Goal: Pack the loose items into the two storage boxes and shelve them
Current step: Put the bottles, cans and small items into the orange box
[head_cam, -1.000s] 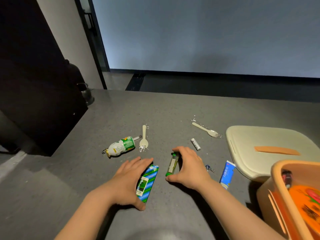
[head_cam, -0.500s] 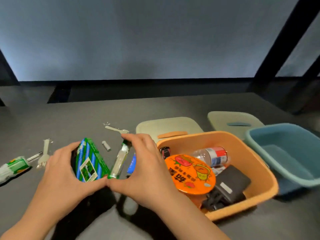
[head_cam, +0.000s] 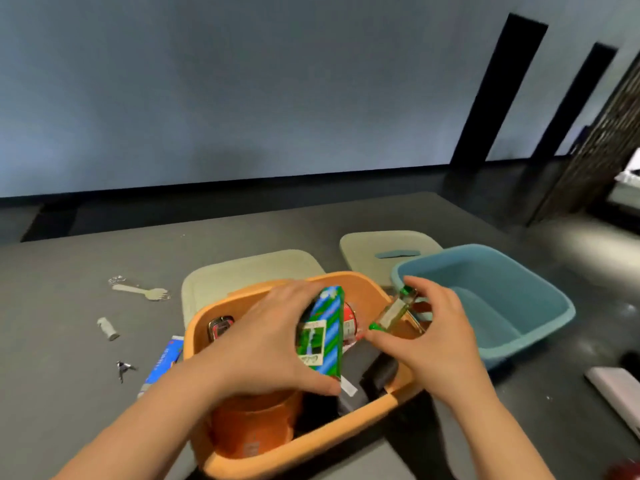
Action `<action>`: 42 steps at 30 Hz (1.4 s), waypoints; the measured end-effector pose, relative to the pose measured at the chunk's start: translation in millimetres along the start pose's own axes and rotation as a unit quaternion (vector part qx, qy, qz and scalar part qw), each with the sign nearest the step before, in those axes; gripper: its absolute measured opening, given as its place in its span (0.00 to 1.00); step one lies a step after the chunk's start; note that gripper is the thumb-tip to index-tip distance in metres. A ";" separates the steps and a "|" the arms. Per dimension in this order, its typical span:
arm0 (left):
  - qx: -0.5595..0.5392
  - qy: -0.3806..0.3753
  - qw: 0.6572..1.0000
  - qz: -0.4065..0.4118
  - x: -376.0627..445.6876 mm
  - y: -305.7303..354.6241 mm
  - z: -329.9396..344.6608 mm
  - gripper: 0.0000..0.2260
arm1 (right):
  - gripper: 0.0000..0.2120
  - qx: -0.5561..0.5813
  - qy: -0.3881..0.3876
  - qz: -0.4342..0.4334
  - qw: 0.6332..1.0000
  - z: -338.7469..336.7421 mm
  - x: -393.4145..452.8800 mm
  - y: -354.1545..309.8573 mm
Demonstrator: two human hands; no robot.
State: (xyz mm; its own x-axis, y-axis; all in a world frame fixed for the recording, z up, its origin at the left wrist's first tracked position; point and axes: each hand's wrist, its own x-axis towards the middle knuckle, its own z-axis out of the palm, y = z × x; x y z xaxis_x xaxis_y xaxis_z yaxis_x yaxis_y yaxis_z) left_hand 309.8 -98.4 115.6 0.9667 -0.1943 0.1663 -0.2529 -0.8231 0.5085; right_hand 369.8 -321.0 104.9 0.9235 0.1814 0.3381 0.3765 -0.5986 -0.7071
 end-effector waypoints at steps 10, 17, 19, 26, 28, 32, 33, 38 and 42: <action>0.110 -0.303 0.943 0.083 86.3 14.6 47.9 0.47 | 0.42 0.009 -0.012 -0.014 1.000 -18.5 13.9 24.3; 0.081 -0.074 0.994 -0.005 33.9 -19.8 18.6 0.33 | 0.39 -0.013 -0.126 -0.029 0.991 11.6 19.1 25.3; 0.033 0.056 0.996 -0.057 8.7 -28.7 10.4 0.22 | 0.39 -0.027 -0.218 -0.051 0.974 25.6 17.7 18.4; -0.035 0.302 0.925 -0.226 -73.0 -55.5 -0.4 0.09 | 0.41 -0.086 -0.395 -0.136 0.905 60.1 11.9 -6.2; -0.049 0.356 0.886 -0.294 -98.5 -71.7 -2.6 0.09 | 0.38 -0.099 -0.379 -0.144 0.909 59.9 16.6 -14.4; -0.063 0.364 0.838 -0.402 -137.9 -103.3 0.8 0.11 | 0.37 -0.138 -0.343 -0.214 0.904 68.9 21.0 -50.2; -0.062 0.352 0.836 -0.416 -145.2 -109.0 2.4 0.11 | 0.35 -0.155 -0.355 -0.244 0.889 73.1 20.3 -60.5; -0.065 0.339 0.826 -0.445 -176.2 -128.3 -2.2 0.10 | 0.40 -0.264 -0.407 -0.310 0.818 85.7 14.4 -108.6; -0.070 0.336 0.825 -0.449 -200.1 -145.7 -15.2 0.09 | 0.43 -0.304 -0.443 -0.279 0.796 78.2 10.1 -146.6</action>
State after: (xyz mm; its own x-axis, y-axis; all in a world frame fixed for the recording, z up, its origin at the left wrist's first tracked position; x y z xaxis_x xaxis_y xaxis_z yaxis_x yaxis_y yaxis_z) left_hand 152.6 68.5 21.0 0.5387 0.8391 0.0763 0.5069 -0.3951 0.7661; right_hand 329.7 -170.4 163.3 0.4166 0.8690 -0.2670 0.8895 -0.4502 -0.0775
